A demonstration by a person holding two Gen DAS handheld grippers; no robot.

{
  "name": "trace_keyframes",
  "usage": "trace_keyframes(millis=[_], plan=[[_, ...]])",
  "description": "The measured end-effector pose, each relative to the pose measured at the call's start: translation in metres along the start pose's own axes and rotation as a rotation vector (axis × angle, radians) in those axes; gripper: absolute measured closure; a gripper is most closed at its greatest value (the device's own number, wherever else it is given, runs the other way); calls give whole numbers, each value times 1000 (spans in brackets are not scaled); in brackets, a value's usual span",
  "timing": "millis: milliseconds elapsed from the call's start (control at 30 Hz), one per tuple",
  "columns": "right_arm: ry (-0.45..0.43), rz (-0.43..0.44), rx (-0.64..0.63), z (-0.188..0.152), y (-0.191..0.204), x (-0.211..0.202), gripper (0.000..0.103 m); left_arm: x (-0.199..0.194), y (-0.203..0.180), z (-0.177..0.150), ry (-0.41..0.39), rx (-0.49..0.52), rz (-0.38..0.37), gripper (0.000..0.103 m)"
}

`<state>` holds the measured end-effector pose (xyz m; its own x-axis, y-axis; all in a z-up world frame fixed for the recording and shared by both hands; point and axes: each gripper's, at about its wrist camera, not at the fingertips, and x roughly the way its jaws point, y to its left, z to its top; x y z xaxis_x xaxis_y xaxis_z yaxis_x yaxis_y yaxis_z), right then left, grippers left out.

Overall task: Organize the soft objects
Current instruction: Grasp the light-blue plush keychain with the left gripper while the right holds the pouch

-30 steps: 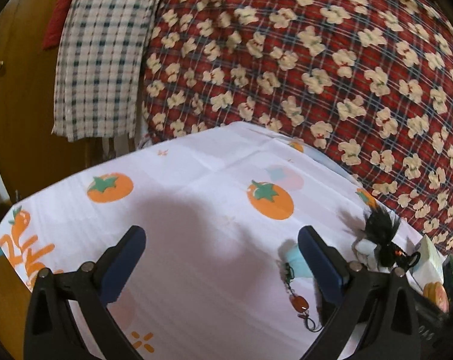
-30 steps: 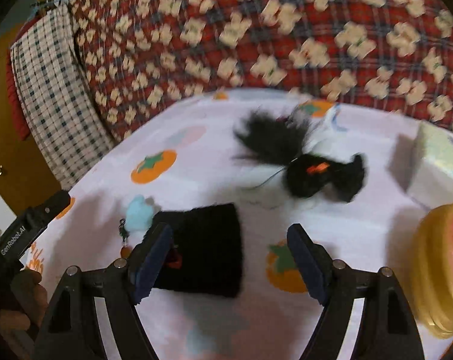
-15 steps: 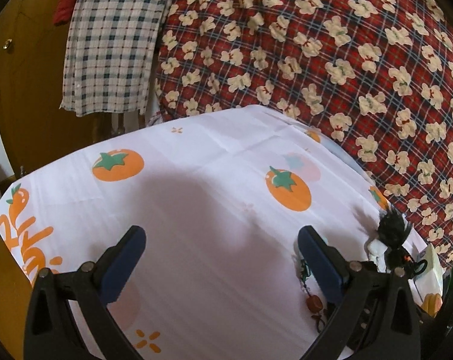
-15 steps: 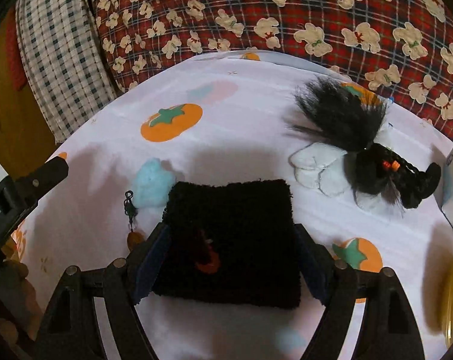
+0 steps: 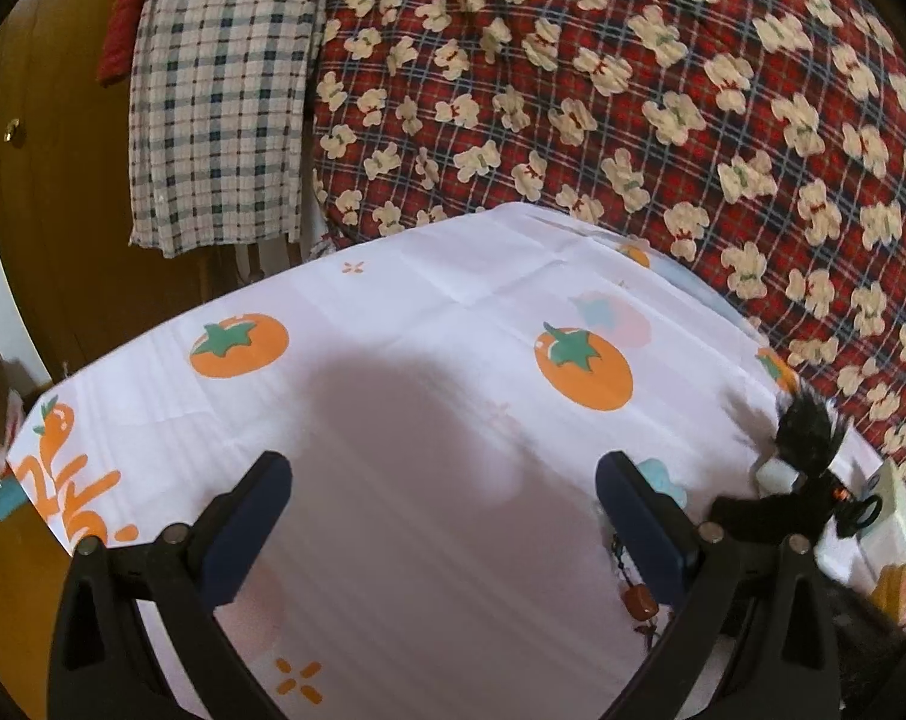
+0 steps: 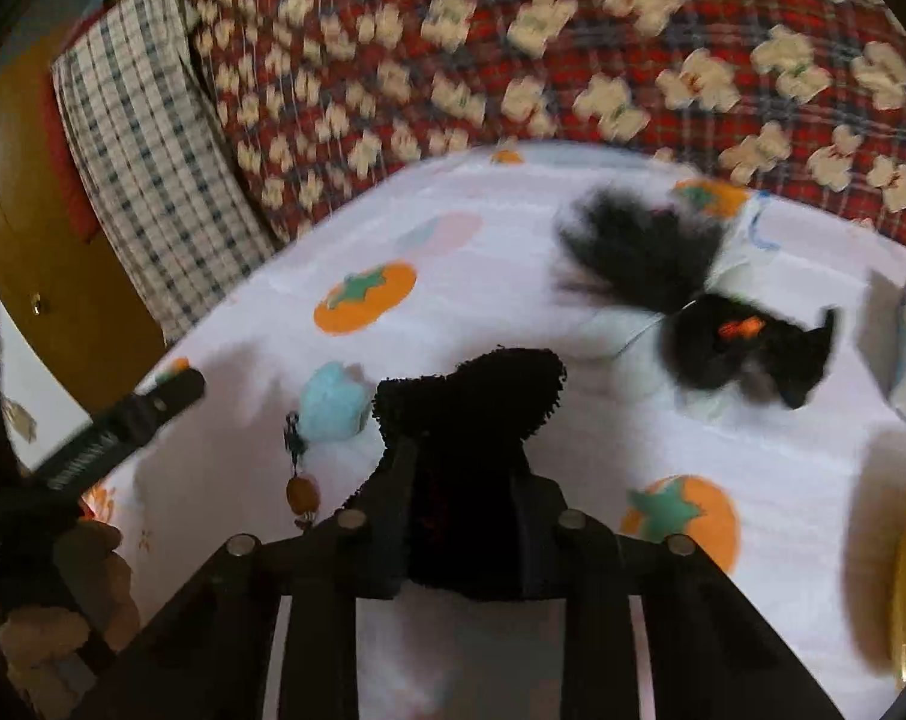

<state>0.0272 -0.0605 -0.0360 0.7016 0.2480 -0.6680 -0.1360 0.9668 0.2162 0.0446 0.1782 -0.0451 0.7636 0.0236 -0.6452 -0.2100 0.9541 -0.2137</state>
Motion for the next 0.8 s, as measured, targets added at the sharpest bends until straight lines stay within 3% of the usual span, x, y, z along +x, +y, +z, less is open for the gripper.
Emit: trace_keyframes(millis=[167, 333, 400, 500, 667, 733, 800], plan=[[-207, -82, -36, 3, -10, -43, 75, -3, -19, -1, -15, 100, 9, 1], [-332, -166, -28, 6, -19, -66, 75, -3, -58, -6, -18, 239, -101, 3], [-339, -167, -17, 6, -23, -69, 75, 4, -73, -10, 28, 286, -123, 16], [-333, -170, -9, 7, -26, -70, 75, 24, -91, -12, 124, 347, -101, 26], [-331, -169, -9, 6, -27, -69, 75, 45, -94, -12, 240, 339, -129, 42], [-327, -170, -16, 3, -26, -69, 75, 44, -92, -12, 231, 328, -142, 60], [-329, -170, -19, 2, -25, -70, 75, 42, -93, -12, 228, 322, -145, 65]])
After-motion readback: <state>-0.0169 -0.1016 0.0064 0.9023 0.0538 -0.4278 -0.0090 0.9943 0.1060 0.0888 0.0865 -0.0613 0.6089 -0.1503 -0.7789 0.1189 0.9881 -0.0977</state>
